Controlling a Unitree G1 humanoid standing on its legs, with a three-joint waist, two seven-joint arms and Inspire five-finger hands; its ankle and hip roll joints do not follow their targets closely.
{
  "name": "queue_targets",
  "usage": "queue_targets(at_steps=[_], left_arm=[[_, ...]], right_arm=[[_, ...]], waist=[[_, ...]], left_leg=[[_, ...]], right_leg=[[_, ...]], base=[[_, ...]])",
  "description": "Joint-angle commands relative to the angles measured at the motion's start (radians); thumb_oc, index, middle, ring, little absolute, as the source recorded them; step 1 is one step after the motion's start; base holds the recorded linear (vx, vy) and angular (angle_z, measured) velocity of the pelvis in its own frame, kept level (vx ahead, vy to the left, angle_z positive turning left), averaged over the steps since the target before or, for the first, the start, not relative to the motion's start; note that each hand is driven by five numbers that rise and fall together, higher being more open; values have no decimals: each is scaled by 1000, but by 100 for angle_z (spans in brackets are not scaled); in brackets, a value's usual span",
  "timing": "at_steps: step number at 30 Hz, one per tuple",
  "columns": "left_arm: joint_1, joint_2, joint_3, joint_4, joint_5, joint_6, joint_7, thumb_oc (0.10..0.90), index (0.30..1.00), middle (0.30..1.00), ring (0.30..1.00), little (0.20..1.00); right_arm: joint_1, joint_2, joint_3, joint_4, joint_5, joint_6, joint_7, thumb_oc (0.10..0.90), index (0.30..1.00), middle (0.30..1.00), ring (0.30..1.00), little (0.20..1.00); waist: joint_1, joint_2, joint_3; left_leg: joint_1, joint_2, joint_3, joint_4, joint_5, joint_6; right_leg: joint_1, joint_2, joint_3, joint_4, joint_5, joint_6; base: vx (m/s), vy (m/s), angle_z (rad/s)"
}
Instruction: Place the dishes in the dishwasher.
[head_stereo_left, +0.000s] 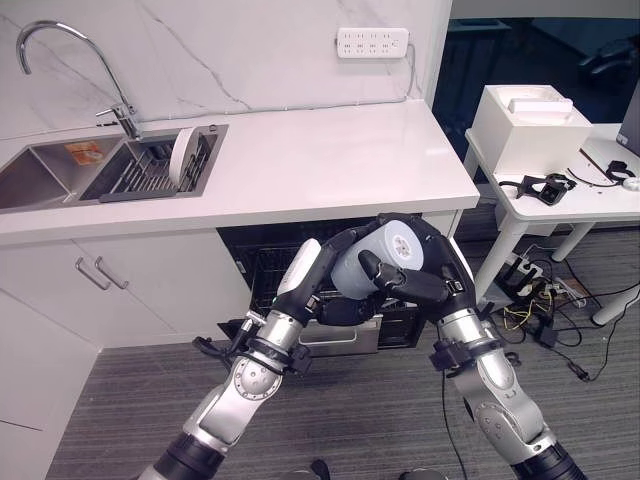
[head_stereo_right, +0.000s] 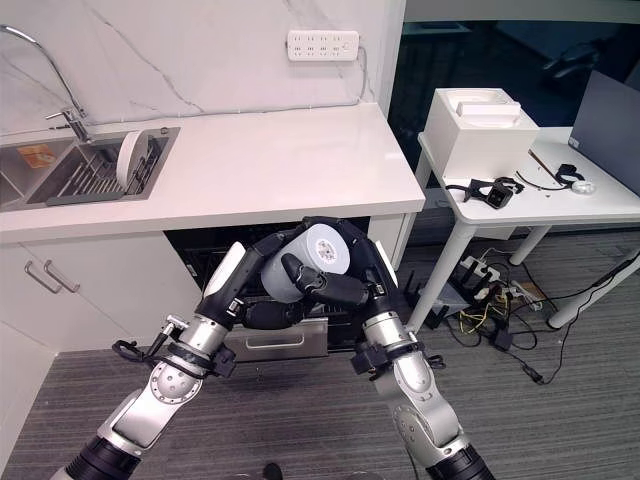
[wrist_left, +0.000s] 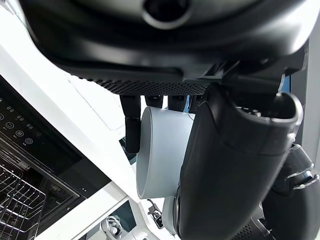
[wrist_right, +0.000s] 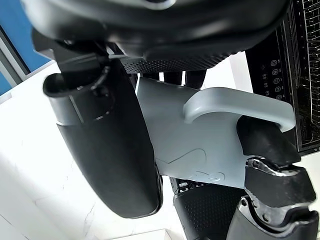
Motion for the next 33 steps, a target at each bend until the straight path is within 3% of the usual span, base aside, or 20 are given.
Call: queue_targets(at_steps=[1,7,13,14,17,22,33], left_arm=[[21,97,152,98,63,50,184,800,900,900,900,900],[15,91,158,93,40,16,187,800,900,900,900,900],[13,83,156,77,27,-5,175,800,900,900,900,900],[10,83,158,75,-4,-22,158,800,900,900,900,900],[7,73,159,58,-102,-53,71,800,900,900,900,900],[9,50,157,1,-249,-80,-48,800,900,900,900,900],[-15,43,154,-37,-292,-64,-72,800,900,900,900,900]], right_arm=[[-62,-16,-337,-120,76,-262,-66,400,300,300,300,300],[-60,-7,-334,-121,91,-247,-44,400,300,300,300,300],[-61,-3,-313,-128,137,-205,44,400,300,300,300,300],[-64,-7,-302,-129,144,-132,121,400,300,300,300,300],[-74,-24,-245,-125,77,6,253,400,300,300,300,300],[-102,-86,-160,-101,-100,119,339,400,300,300,300,300],[-135,-112,-131,-77,-88,137,329,400,300,300,300,300]], waist=[[-2,-22,-56],[-4,-21,-56],[1,-24,-60],[5,-26,-61],[17,-31,-61],[40,-41,-64],[57,-50,-62]], left_leg=[[51,48,-40,36,-124,-33],[52,48,-39,36,-123,-34],[49,46,-43,36,-123,-35],[48,45,-47,36,-123,-35],[44,42,-55,36,-122,-35],[34,37,-74,36,-117,-36],[26,29,-98,36,-111,-36]], right_leg=[[21,-11,62,-52,32,101],[21,-12,63,-52,34,103],[21,-15,58,-52,33,104],[22,-16,54,-52,32,104],[23,-20,44,-52,32,104],[25,-28,24,-52,35,105],[29,-35,1,-52,39,105]], base=[[1,1,-6],[-1,1,-2],[0,0,0],[0,0,0],[0,0,0],[1,-19,9],[-2,-3,7]])
